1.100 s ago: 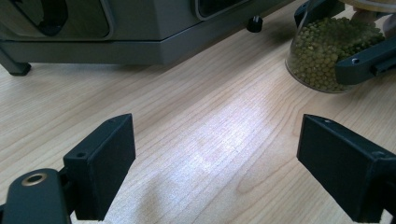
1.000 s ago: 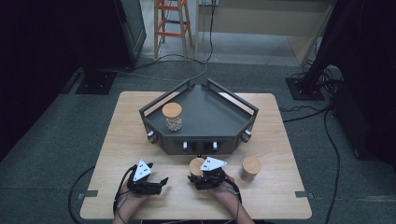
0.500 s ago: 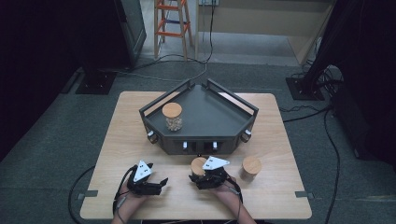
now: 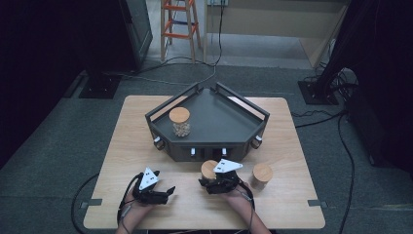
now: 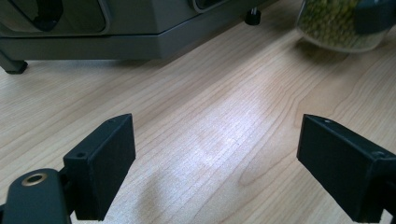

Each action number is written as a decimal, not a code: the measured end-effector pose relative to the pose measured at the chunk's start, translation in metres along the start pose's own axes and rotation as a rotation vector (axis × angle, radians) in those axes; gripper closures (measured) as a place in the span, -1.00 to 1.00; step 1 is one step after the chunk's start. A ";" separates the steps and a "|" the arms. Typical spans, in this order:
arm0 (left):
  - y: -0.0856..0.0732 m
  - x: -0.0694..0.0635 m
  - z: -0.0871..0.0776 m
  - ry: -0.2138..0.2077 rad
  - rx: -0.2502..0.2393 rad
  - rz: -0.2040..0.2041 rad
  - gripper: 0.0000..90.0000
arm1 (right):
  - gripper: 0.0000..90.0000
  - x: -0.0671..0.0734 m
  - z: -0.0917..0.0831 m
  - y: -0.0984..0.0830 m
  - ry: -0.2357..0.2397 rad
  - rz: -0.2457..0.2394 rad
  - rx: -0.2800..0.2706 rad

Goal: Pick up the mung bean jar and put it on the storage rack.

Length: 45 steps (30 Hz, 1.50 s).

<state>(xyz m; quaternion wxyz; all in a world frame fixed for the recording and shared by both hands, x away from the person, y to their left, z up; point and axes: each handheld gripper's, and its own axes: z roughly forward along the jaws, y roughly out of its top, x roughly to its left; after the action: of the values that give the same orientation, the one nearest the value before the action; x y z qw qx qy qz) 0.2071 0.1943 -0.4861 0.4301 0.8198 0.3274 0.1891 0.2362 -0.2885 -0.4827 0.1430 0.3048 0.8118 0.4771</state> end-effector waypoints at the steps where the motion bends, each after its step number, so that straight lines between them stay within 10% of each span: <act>1: 0.000 0.000 0.000 0.000 0.002 0.002 -0.74 | -0.43 0.000 -0.001 0.001 0.000 0.003 -0.001; 45: 0.001 0.000 -0.001 0.003 0.020 0.008 -0.74 | -0.44 -0.010 -0.023 0.058 0.021 0.000 -0.018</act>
<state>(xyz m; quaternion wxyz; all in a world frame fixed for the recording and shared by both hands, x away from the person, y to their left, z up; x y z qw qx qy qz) 0.2071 0.1942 -0.4850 0.4205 0.8251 0.3268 0.1889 0.2521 -0.2901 -0.4219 0.1373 0.2986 0.8088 0.4877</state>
